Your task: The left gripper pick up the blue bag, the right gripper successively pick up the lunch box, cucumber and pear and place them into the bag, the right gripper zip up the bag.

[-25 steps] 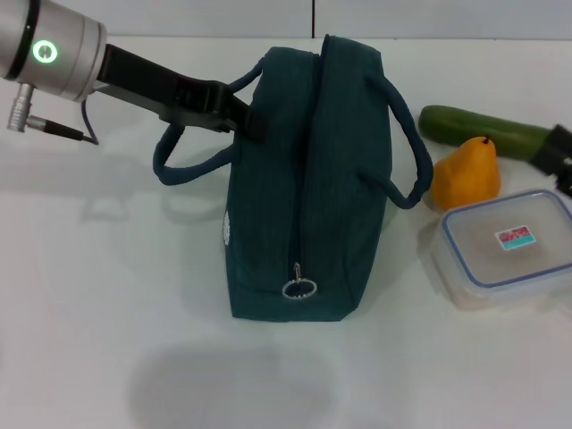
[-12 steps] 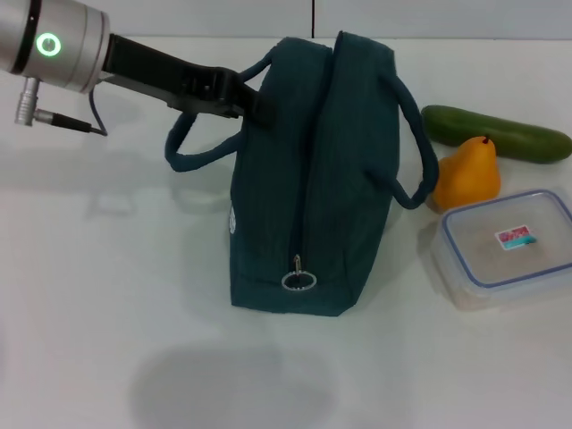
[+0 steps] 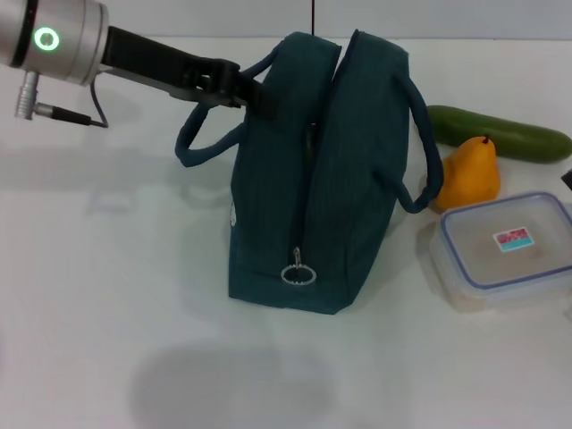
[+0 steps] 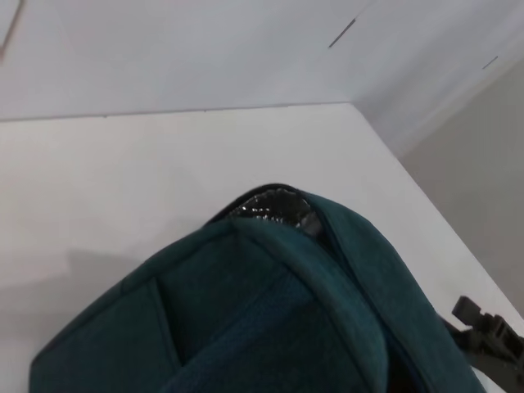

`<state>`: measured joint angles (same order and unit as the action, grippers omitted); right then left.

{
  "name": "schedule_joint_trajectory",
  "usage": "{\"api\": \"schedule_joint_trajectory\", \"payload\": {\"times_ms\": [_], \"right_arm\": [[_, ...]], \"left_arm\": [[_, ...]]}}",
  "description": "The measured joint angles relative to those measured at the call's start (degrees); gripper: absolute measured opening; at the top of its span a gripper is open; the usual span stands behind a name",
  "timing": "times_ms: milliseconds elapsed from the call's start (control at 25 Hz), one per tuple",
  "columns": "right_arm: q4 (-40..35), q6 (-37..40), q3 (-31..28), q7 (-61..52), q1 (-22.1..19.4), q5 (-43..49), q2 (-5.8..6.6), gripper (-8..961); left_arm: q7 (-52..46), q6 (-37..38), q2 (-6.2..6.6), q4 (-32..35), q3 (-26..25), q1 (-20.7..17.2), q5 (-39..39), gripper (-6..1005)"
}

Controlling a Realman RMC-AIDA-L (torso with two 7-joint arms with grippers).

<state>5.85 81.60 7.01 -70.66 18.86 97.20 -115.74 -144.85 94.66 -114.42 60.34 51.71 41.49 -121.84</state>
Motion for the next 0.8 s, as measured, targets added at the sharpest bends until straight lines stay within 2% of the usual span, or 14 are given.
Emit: {"api": "schedule_joint_trajectory", "payload": {"times_ms": [400, 800], "right_arm": [[0.1, 0.5, 1.9, -3.7, -2.5, 1.0, 0.09, 854], [1.0, 1.4, 3.3, -3.8, -2.9, 1.4, 0.02, 843]], "left_arm": [[1.0, 0.0, 0.15, 0.1, -0.5, 0.0, 0.0, 90], [1.1, 0.0, -0.09, 0.1, -0.5, -0.1, 0.0, 88]]}}
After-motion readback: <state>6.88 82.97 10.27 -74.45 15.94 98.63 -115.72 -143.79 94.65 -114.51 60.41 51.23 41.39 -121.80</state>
